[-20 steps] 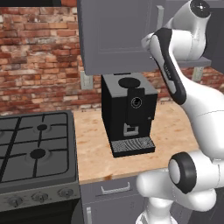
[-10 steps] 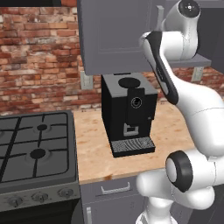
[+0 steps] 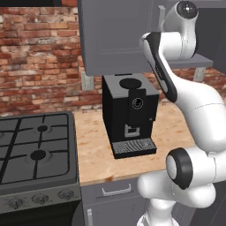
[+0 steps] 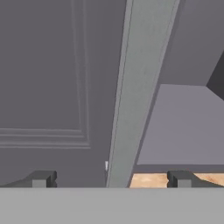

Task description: Open the cabinet. Pick the spray and place it next to the sink. Then close the cabinet.

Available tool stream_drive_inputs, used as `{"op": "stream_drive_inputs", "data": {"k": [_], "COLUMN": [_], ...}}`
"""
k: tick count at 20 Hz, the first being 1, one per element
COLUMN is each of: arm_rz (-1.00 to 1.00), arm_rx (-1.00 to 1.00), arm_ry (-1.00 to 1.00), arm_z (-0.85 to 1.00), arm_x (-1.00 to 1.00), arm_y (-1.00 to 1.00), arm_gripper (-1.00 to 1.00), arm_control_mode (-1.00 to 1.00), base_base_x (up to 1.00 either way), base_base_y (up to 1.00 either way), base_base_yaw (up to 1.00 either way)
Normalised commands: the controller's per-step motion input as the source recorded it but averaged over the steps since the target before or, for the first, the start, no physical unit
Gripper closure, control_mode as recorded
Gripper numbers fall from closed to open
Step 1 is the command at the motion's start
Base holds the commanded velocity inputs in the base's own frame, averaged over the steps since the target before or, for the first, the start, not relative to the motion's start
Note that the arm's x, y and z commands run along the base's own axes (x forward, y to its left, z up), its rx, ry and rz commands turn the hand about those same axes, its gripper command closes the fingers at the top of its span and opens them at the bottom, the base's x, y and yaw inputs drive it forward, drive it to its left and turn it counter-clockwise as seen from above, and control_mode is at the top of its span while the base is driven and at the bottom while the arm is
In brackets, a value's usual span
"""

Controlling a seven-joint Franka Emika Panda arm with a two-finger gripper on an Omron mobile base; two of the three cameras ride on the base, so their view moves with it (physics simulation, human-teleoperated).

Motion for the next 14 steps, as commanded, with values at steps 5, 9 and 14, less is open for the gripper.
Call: {"op": "stream_drive_inputs", "data": {"k": [5,9,14], "arm_rz": [0.00,0.00,0.00], "arm_rx": [0.00,0.00,0.00], "arm_ry": [0.00,0.00,0.00], "arm_z": [0.00,-0.01,-0.07], "arm_x": [0.00,0.07,0.18], "arm_y": [-0.10,-0.02,0.00], "arm_gripper": [-1.00,-1.00,-1.00], "arm_control_mode": [-1.00,-1.00,-1.00], "base_base_x": [0.00,0.00,0.00], "base_base_y": [0.00,0.00,0.00], "base_base_yaw": [0.00,0.00,0.00]}}
